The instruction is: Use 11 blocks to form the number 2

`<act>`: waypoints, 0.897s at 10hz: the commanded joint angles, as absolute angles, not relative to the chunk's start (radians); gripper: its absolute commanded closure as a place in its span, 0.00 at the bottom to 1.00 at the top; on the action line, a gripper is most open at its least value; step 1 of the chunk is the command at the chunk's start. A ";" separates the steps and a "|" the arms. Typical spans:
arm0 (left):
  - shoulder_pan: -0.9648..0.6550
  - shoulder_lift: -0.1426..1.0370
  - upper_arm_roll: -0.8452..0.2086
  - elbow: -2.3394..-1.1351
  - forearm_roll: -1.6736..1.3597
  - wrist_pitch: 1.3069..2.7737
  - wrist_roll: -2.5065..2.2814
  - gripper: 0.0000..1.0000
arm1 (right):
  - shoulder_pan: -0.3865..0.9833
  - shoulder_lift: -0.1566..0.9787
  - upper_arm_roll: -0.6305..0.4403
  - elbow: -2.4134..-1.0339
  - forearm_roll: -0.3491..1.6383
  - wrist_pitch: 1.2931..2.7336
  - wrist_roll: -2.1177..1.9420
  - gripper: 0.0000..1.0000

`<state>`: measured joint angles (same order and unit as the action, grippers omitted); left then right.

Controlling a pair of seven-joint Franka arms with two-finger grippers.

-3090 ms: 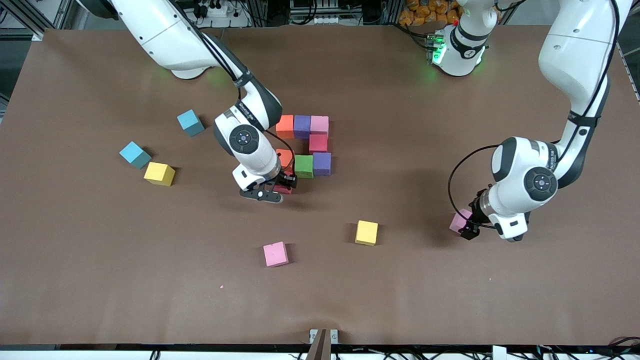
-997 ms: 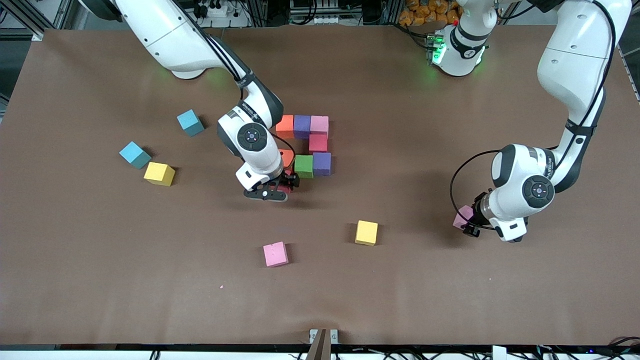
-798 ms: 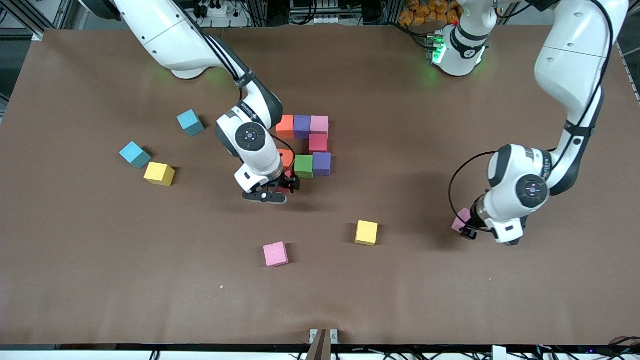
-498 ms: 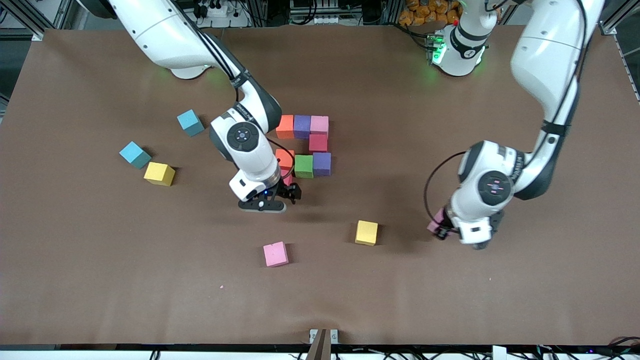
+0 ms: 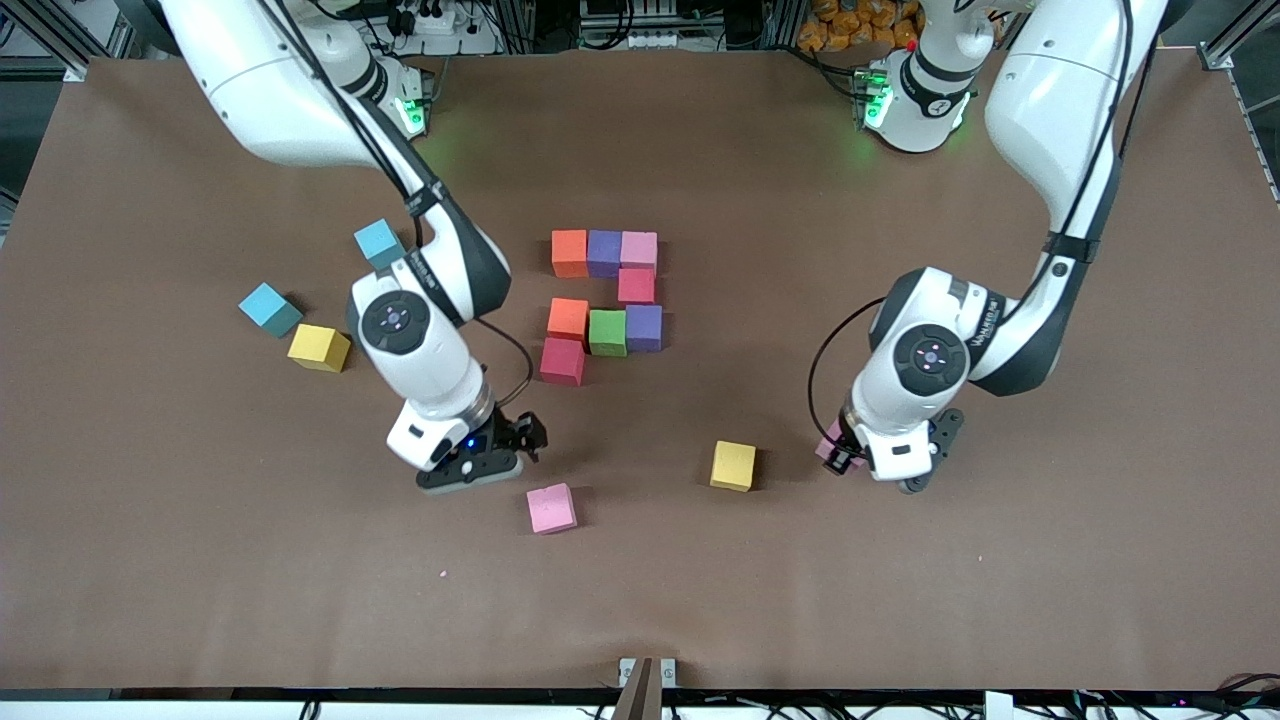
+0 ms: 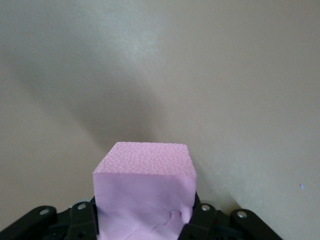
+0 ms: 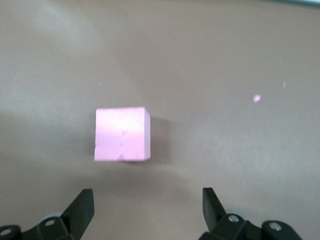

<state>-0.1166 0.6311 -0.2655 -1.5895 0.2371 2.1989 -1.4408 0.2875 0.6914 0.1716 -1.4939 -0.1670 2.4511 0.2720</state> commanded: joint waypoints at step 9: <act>0.040 0.595 -0.273 -1.586 0.160 2.134 -1.419 0.90 | 0.365 1.003 0.106 -1.180 -0.179 2.560 0.196 0.03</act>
<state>0.0374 0.6100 -0.2693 -1.5776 0.1848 2.1509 -1.4328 0.3587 0.9562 0.1091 -1.2247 -0.1672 2.5327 0.2022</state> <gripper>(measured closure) 0.405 0.026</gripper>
